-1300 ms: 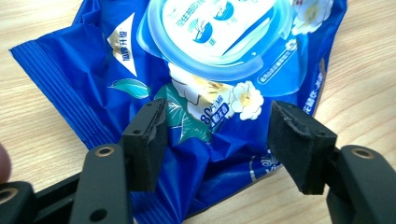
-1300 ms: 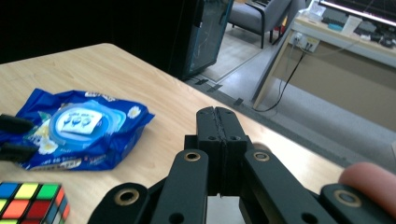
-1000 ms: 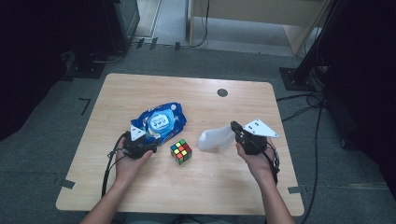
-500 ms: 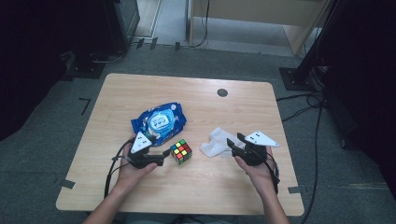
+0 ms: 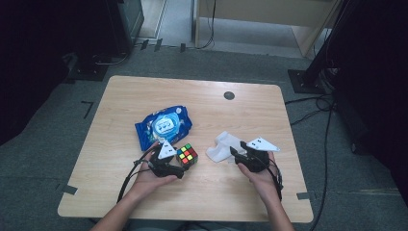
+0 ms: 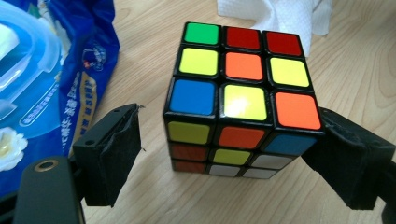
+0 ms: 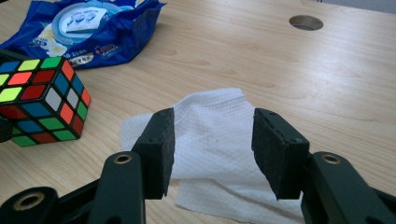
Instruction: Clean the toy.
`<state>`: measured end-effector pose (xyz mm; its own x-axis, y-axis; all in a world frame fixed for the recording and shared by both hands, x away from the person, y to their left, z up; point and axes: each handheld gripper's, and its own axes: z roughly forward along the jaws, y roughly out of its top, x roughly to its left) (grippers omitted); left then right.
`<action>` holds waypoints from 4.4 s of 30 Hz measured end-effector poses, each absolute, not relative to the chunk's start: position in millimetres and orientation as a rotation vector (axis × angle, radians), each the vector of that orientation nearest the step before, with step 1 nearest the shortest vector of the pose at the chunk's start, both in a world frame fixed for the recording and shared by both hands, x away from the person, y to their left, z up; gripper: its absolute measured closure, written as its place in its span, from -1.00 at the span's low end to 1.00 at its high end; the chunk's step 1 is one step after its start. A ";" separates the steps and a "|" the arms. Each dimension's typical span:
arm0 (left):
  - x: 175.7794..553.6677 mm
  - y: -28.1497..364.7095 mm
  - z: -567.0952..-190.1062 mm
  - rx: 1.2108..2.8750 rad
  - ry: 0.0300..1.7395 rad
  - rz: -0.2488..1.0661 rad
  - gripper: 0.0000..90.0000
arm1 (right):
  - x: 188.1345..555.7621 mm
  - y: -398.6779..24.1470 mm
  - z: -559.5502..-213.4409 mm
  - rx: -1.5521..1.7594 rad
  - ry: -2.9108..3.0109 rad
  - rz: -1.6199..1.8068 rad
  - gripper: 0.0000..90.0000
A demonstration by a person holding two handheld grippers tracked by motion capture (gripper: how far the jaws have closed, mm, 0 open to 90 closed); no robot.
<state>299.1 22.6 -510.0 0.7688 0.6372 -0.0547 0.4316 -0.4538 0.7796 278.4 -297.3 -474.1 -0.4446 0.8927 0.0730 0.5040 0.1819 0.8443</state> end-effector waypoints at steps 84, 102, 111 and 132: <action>276.9 13.2 -491.5 2.261 0.684 0.354 -0.24 | 279.2 -249.9 -511.5 1.453 2.105 0.906 -0.19; 276.3 10.2 -491.5 2.261 0.672 0.335 -0.24 | 261.8 -249.8 -488.2 1.381 2.014 1.241 0.97; 268.3 -2.0 -488.2 2.282 0.644 0.354 -0.24 | 225.8 -183.0 -446.8 1.019 2.095 1.442 0.96; 264.0 -4.5 -485.1 2.273 0.610 0.349 -0.24 | 238.8 -187.3 -465.4 1.094 2.076 1.467 0.96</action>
